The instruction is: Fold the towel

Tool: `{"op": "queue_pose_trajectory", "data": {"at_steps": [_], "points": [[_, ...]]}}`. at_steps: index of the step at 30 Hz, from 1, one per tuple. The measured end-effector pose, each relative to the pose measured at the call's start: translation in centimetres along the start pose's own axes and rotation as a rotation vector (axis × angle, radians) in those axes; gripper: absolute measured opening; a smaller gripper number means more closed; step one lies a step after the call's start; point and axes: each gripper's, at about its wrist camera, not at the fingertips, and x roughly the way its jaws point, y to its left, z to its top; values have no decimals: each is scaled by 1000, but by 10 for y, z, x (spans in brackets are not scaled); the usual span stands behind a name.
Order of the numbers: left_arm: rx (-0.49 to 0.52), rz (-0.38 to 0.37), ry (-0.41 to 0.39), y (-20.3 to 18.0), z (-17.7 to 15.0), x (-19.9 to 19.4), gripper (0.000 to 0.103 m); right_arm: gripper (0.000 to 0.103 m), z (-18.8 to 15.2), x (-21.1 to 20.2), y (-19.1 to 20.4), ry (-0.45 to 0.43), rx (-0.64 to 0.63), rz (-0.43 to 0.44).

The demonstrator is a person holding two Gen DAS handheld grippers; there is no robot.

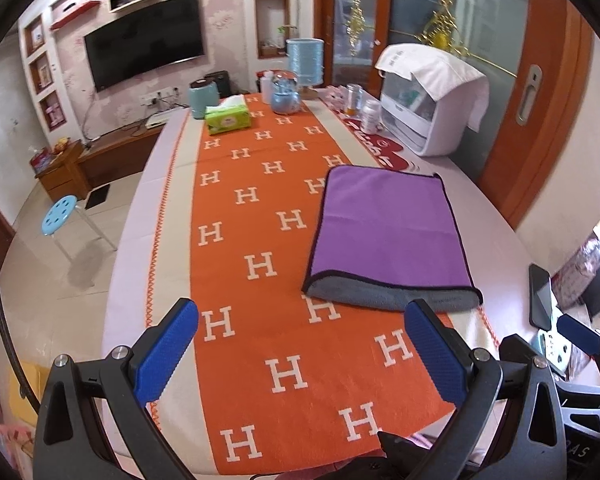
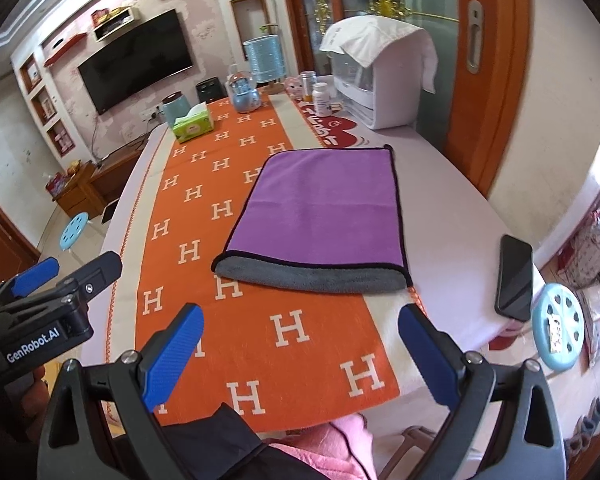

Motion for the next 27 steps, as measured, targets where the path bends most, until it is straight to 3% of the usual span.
{"op": "queue_pose_trajectory", "data": {"at_steps": [7,15,27], "points": [[27,-43,69,-6,5,24,102,98,-3,4,-19,-1,57,-42],[53,-86,132,-20,18,64,102,98,1,28,-48,-12,37,-54],[152,-46,232,-41,35,138,102,95,7,84,-84,2,-98,4]]}}
